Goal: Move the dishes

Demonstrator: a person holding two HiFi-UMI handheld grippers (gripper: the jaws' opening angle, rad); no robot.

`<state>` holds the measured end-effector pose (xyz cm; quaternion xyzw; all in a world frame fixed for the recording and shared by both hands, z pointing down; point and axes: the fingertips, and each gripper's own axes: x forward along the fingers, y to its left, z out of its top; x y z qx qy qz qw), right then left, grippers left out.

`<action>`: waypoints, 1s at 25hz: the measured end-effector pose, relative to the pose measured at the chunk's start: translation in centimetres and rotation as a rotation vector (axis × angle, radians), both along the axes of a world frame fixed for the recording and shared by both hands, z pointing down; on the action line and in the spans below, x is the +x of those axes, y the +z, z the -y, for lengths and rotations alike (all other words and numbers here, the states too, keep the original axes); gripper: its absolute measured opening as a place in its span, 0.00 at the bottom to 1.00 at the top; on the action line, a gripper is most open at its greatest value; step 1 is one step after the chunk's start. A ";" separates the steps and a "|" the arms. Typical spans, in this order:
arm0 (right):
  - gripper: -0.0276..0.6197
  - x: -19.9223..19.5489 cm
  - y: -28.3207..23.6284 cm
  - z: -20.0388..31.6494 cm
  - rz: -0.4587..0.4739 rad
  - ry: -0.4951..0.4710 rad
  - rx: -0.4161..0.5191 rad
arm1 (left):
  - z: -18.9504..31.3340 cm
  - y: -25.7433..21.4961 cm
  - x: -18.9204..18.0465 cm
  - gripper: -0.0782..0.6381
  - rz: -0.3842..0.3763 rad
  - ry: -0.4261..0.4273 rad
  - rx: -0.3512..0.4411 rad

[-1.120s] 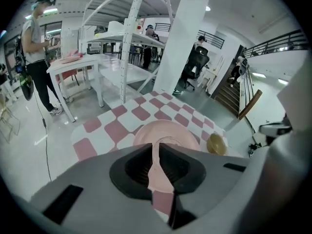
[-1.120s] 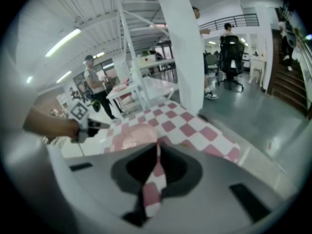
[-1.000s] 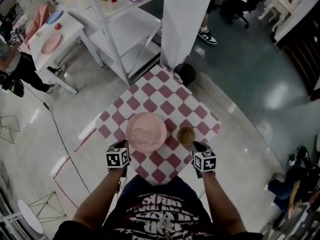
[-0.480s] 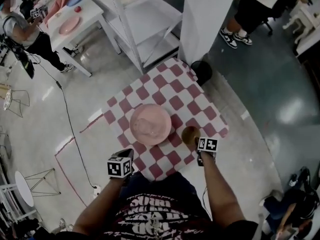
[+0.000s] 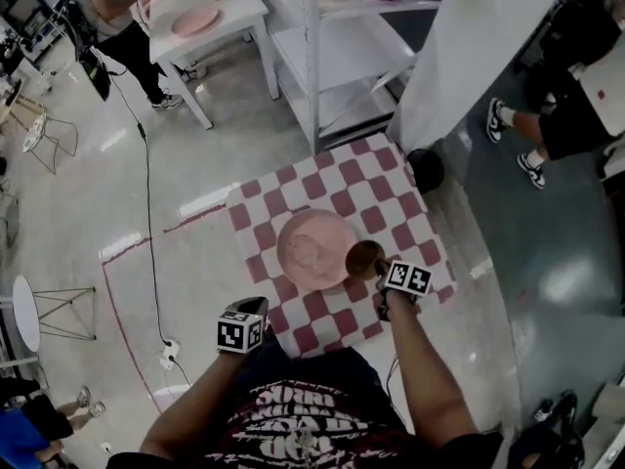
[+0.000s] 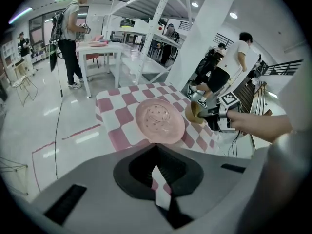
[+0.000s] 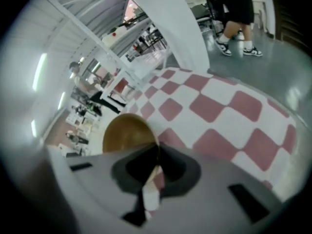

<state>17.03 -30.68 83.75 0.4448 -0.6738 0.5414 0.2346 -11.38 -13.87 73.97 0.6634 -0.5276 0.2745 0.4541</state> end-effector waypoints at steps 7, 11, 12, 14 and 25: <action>0.10 -7.1 3.4 2.8 -0.108 -0.113 -0.103 | -2.9 0.0 -2.1 0.15 -0.040 -0.066 0.017; 0.12 -7.7 5.5 2.1 -0.148 -0.107 -0.153 | -4.4 0.8 -3.4 0.15 -0.069 -0.084 0.012; 0.12 -7.5 5.3 2.0 -0.153 -0.097 -0.147 | -4.5 0.8 -3.7 0.15 -0.076 -0.090 0.014; 0.17 -6.9 4.3 1.7 -0.172 -0.088 -0.114 | -4.3 0.9 -4.3 0.15 -0.092 -0.102 0.024; 0.09 -4.9 -17.0 -5.1 0.066 -0.028 0.352 | 7.8 -9.7 4.4 0.15 -0.245 0.327 0.400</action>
